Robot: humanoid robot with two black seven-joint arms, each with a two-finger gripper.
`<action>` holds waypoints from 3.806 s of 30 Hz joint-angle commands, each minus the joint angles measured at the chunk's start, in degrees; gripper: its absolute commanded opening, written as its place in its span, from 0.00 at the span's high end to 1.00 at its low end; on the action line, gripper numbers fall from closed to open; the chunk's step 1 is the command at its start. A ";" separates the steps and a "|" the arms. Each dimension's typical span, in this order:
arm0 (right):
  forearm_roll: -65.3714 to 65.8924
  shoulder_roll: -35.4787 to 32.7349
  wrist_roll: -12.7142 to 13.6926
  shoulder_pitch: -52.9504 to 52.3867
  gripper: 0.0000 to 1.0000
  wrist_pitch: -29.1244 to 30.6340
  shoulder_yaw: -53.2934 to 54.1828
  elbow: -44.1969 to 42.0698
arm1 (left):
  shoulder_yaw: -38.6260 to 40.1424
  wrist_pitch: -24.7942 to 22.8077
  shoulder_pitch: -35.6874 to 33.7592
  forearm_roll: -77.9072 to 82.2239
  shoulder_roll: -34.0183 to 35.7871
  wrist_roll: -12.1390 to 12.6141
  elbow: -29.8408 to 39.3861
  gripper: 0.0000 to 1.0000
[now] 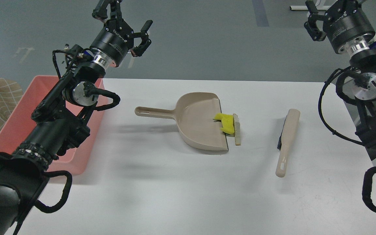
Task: Sweep and dump garbage into bin
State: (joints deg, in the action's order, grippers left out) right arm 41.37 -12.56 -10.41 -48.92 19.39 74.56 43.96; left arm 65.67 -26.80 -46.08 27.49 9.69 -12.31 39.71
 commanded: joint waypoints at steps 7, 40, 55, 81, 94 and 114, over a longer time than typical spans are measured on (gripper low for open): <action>0.12 0.25 -0.22 -0.03 0.00 -0.23 -0.82 -1.07 | -3.45 -0.36 -0.15 -0.77 2.08 -0.08 0.37 0.01; -0.15 -3.70 0.22 -3.11 0.00 -1.98 -6.36 -5.03 | -5.03 5.88 -1.29 -0.95 2.88 1.24 -0.24 0.01; -0.23 -3.44 -0.13 -3.37 0.00 -1.72 -8.11 -4.68 | -5.03 4.39 -1.99 -0.86 3.05 0.62 0.37 0.01; -0.23 -2.82 -0.48 -3.20 0.00 -2.07 -9.08 -4.50 | -10.99 10.18 -1.47 -0.07 3.57 0.45 5.18 0.01; -0.23 -2.82 -0.48 -2.93 0.00 -2.86 -9.17 -4.32 | -20.14 15.20 5.56 11.60 20.62 0.45 29.01 0.01; -0.15 -2.82 -0.48 -1.35 0.00 -3.30 -9.35 -4.32 | -20.68 27.94 30.87 47.47 23.54 0.89 46.25 0.01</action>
State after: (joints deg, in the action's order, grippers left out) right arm 41.14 -15.37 -10.90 -50.97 16.08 65.21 39.63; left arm 44.51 -0.14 -18.01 73.18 34.43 -11.43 86.64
